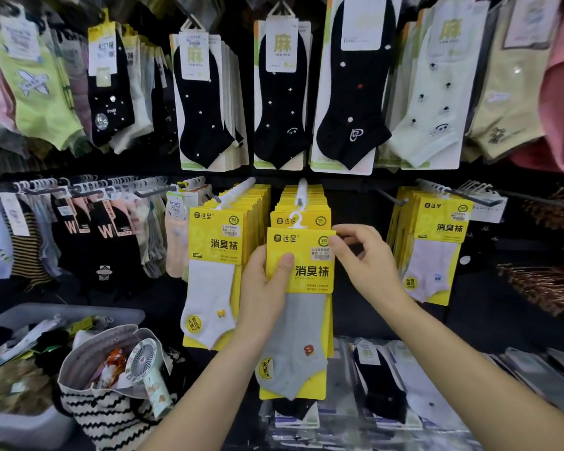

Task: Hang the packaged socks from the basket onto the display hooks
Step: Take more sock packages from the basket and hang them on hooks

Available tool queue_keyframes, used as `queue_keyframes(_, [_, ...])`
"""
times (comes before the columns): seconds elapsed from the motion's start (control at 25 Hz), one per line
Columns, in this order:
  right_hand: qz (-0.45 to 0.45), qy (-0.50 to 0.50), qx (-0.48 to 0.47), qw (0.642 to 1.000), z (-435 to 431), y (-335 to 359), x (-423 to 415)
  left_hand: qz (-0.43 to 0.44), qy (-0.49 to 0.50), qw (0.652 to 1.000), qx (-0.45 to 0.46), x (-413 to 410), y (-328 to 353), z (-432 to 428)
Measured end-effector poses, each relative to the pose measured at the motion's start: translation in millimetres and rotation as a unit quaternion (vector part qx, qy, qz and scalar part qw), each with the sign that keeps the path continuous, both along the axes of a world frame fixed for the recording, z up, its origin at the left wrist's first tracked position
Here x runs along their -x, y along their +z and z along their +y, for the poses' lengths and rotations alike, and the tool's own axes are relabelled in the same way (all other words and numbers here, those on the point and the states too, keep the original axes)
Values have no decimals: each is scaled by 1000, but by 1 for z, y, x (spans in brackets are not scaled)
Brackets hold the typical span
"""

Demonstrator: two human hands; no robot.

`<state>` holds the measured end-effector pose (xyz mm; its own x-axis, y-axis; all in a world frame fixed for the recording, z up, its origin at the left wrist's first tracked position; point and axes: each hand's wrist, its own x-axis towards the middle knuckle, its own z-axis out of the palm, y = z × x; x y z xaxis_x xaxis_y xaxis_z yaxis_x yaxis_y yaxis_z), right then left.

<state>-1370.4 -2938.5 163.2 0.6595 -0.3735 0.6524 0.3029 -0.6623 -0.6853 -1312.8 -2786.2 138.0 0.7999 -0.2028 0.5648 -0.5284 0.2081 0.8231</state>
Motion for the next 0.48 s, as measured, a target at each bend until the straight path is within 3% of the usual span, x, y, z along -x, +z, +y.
queue_keyframes(0.12, [26, 55, -110, 992, -12, -5, 20, -12, -54, 998, -19, 19, 0, -30])
queue_keyframes(0.24, [17, -17, -151, 988, -42, -5, 41, -17, -71, 996, -50, 32, 3, -56])
queue_keyframes(0.4, [-8, -67, -170, 983, -87, 11, 61, -92, 135, 986, -43, 20, 14, -59])
queue_keyframes(0.48, [-24, -55, -191, 980, -96, 21, 63, -102, 213, 965, -113, 10, 11, -58])
